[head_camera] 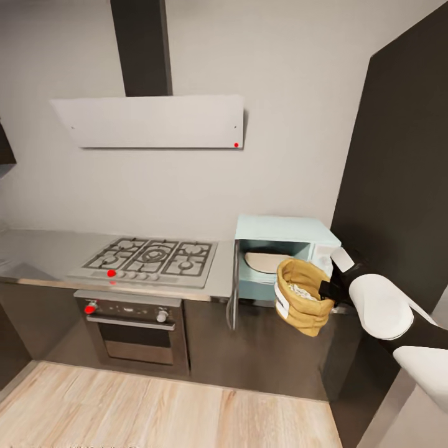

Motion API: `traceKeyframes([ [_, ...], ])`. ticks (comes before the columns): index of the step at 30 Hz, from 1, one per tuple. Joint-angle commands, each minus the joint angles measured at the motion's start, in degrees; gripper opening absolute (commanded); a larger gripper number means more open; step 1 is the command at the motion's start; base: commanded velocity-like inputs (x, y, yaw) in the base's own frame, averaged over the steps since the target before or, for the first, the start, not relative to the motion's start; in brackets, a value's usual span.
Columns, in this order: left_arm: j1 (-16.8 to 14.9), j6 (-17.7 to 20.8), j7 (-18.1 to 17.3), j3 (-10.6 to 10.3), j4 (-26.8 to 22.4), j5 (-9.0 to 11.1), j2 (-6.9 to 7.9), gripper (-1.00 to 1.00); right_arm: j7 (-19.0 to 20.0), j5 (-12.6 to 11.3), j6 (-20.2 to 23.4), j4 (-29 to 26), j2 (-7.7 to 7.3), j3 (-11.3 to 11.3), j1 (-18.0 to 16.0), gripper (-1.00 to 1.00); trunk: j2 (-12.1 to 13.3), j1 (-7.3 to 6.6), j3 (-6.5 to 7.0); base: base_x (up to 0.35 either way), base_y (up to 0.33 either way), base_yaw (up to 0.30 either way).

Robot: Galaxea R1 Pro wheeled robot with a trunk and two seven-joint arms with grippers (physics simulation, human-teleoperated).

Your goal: In the kitchen, take the popcorn bag from the countertop, put it into the microwave, and heat it until the popcorn is cooked so the cooked popcorn ends up inside the bag.

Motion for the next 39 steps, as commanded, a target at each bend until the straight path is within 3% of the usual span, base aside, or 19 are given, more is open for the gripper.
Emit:
traceKeyframes([
  [1, 0.04, 0.04, 0.04, 0.19, -0.09, 0.01, -0.02, 1.00, -0.23, -0.04, 0.17, 0.01, 0.00, -0.28, -0.01, -1.00, -0.02, 0.03, 0.00, 0.076, -0.121, 0.278],
  [8, 0.04, 0.04, 0.04, 0.19, -0.09, 0.01, -0.02, 1.00, -0.23, -0.19, 0.18, 0.05, 0.00, -0.35, -0.01, -1.00, -0.02, 0.03, 0.00, 0.012, -0.019, 0.236],
  [24, 0.04, 0.01, 0.04, 0.19, -0.09, 0.01, 0.01, 1.00, -0.23, -0.21, 0.18, 0.06, 0.35, -0.36, -0.01, -1.00, -0.02, 0.03, 0.00, 0.003, -0.003, 0.054],
  [39, 0.04, 0.04, -0.11, 0.19, -0.09, 0.01, -0.01, 1.00, -0.23, -0.21, 0.18, 0.06, 0.35, -0.36, -0.01, -1.00, -0.02, 0.03, 0.00, 0.118, -0.076, 0.001],
])
